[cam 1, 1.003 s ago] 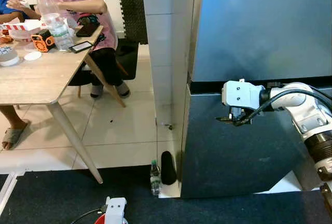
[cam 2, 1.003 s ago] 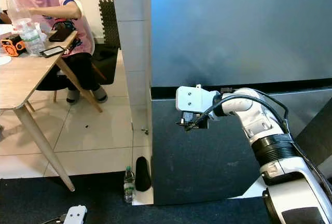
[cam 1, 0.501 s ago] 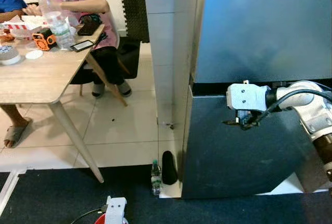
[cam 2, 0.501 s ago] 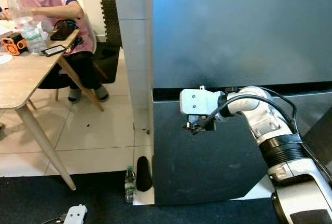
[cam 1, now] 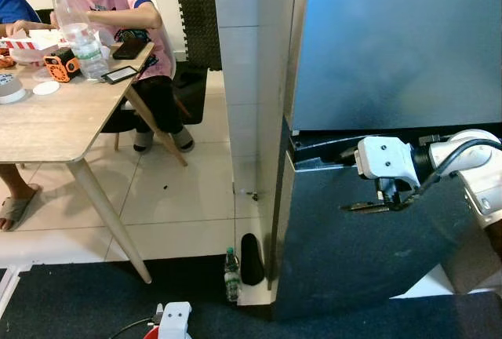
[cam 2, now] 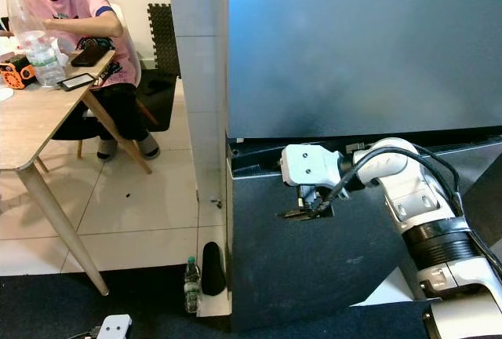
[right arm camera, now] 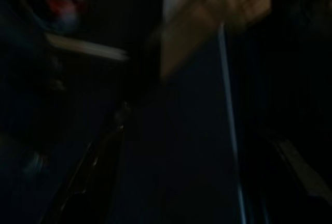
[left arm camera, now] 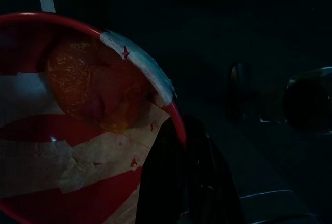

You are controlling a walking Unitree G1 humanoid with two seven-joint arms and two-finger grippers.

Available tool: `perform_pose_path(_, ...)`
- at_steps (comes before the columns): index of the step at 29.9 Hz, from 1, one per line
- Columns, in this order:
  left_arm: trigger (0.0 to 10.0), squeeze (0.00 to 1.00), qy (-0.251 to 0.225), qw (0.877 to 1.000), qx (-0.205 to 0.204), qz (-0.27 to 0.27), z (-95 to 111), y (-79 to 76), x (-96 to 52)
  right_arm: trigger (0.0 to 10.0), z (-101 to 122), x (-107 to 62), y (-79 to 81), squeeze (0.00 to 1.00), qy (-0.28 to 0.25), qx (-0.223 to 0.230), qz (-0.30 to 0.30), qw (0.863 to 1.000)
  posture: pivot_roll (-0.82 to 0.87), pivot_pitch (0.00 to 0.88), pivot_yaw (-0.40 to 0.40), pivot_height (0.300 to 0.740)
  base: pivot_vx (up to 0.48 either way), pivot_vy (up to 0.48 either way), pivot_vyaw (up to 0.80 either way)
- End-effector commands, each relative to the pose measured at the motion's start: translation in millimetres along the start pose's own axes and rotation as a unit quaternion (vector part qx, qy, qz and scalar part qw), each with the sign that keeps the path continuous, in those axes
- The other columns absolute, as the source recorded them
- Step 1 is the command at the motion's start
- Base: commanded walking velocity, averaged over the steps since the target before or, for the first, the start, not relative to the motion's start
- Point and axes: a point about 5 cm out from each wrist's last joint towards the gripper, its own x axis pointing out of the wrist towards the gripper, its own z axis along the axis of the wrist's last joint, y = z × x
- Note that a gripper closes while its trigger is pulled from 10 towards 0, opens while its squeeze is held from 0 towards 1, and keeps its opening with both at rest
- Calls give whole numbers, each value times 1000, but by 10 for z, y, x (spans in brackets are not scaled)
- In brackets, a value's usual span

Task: Restocking fridge

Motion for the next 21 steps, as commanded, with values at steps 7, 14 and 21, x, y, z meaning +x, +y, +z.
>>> perform_pose_path(7, 10000, 0, 16, 1000, 1, -4, -89, -2, -11, 10000, 264, 34, 129, 0, -227, 42, 72, 970, -41, 0, -13, 740, 0, 0, 0)
perform_pose_path(14, 10000, 0, 15, 1000, 4, -6, -77, -2, -10, 10000, -76, 297, 404, 0, -216, 129, 115, 961, -37, 0, -11, 740, 0, 0, 0)
perform_pose_path(21, 10000, 0, 11, 1000, 5, -8, -40, -1, -5, 10000, -683, 442, 762, 0, -159, 264, 119, 944, -29, 0, -2, 740, 0, 0, 0)
